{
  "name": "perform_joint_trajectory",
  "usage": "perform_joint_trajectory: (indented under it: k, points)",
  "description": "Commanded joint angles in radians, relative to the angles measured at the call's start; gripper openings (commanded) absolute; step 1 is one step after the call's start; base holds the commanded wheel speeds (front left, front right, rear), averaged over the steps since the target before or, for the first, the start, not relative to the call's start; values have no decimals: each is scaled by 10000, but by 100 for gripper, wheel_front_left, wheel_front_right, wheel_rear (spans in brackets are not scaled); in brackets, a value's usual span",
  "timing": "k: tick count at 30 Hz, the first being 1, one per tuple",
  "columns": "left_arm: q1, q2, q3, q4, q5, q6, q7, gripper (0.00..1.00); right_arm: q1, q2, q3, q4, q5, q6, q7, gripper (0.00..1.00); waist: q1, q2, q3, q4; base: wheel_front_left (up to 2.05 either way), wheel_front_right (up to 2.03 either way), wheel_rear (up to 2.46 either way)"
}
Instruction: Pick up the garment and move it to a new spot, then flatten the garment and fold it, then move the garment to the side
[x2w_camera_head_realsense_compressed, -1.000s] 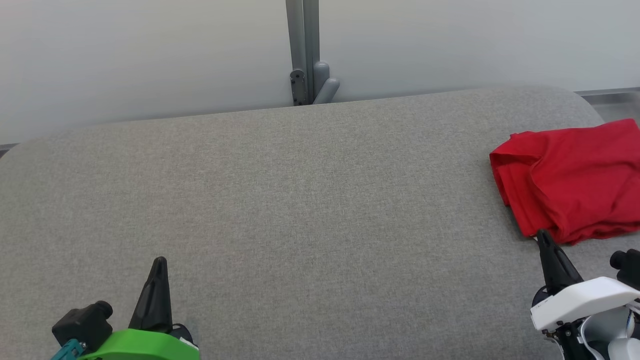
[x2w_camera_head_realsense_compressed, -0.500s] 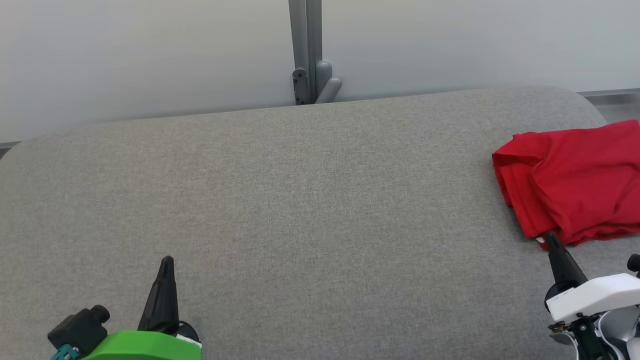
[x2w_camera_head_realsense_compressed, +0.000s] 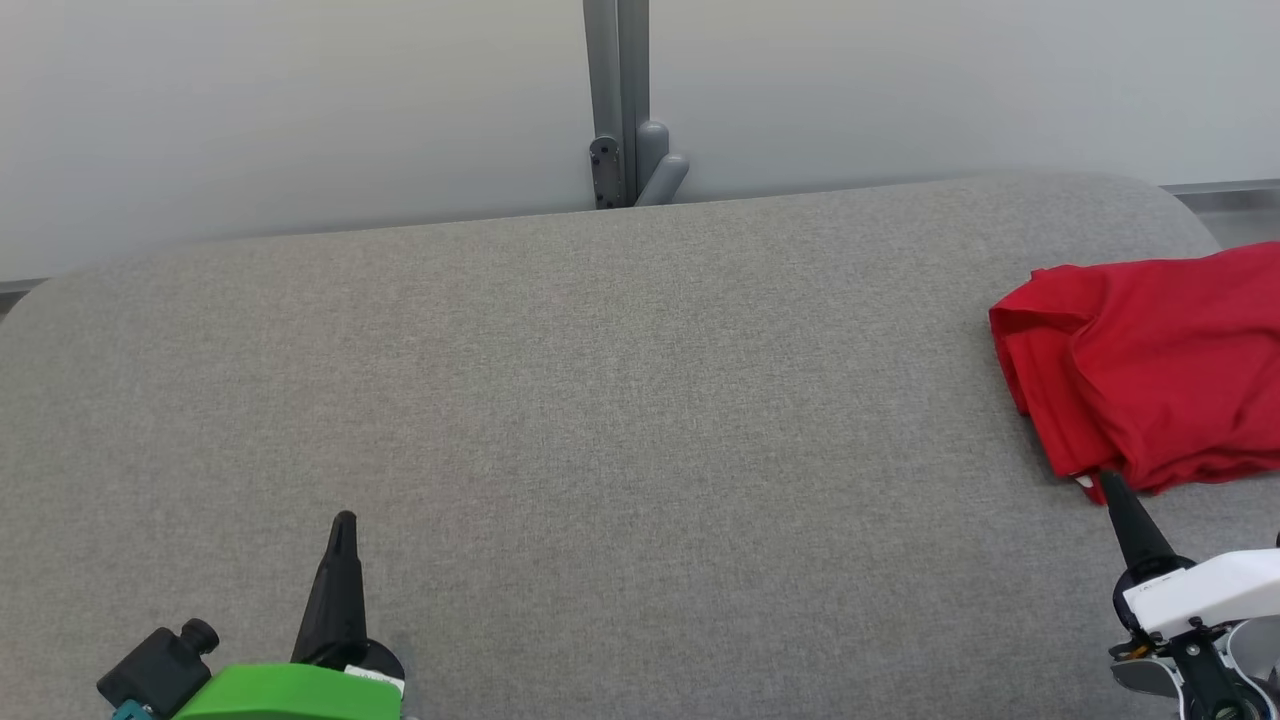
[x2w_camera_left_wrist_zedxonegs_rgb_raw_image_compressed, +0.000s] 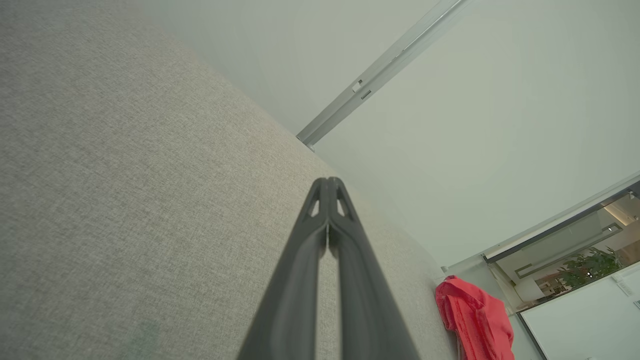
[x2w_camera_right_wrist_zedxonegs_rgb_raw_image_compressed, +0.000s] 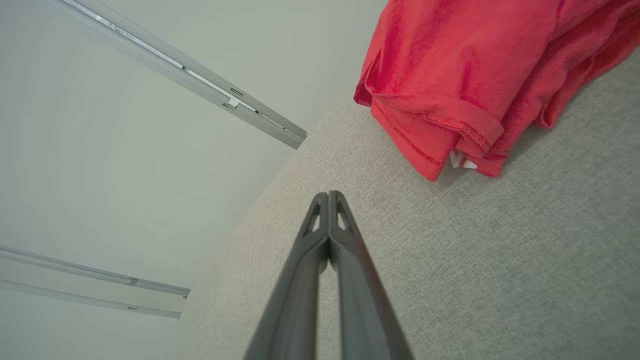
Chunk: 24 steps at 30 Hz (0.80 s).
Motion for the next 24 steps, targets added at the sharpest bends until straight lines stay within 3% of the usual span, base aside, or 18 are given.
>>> perform_joint_trajectory:
  k: [1, 24]
  points:
    - [-24, 3, 31, -80, -279, -72, -47, 0, -217, -40, -94, -46, 256, 5, 70, 0, 0, 0, 1, 4, 0, 0, 0]
    - [29, -368, -29, -36, -2403, -500, -222, 0, -418, 115, -839, 420, 2575, 4, 1021, 0, 0, 0, 20, 106, 0, 0, 0]
